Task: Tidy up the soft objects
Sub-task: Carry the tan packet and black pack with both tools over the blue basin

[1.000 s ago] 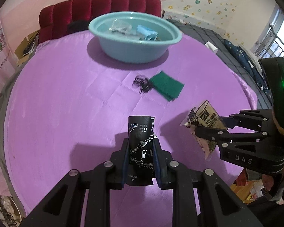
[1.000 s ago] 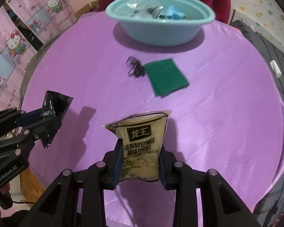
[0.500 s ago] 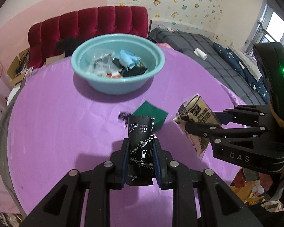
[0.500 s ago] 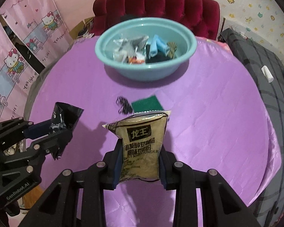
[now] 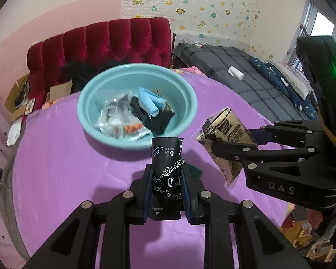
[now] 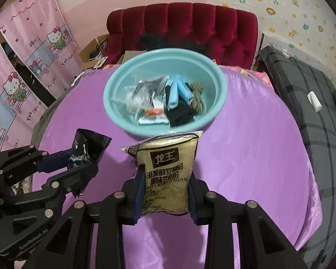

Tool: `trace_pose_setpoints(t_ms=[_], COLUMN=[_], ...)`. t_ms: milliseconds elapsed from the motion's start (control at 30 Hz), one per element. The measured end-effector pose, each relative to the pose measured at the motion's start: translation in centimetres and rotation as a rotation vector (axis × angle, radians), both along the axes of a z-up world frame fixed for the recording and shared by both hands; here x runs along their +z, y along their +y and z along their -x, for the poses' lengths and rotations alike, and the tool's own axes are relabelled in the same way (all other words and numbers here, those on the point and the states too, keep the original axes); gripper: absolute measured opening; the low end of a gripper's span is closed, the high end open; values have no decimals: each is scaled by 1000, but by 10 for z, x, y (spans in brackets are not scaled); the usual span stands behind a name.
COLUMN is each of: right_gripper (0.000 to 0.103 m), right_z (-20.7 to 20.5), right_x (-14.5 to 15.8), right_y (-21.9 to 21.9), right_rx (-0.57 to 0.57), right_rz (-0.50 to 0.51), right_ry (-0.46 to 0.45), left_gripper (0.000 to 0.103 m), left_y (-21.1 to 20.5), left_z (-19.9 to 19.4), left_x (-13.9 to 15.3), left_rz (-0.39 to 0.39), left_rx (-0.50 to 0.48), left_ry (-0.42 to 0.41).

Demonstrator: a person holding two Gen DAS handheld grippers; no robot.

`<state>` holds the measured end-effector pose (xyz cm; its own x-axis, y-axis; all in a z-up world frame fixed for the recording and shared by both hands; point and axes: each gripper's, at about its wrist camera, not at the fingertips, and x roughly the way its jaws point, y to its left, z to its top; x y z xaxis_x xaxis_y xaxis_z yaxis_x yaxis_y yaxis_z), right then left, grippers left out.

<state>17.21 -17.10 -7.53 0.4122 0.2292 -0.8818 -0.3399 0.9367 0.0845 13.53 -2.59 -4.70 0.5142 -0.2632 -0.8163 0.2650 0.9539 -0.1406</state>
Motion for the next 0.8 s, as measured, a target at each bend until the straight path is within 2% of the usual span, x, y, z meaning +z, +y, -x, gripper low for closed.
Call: trace_pose_setpoints(t_ms=[400, 800], right_gripper=[35, 35], right_z=[-57, -123], right_x=[9, -5], right_y=[9, 18], right_rx=[-13, -29], right_rz=[-11, -22], right_ry=[-32, -32], left_gripper=[25, 25], left_y=[6, 17], left_z=[-57, -119], left_x=[-9, -35], left_rz=[-30, -36], left_rx=[7, 35], left_ry=[-5, 15])
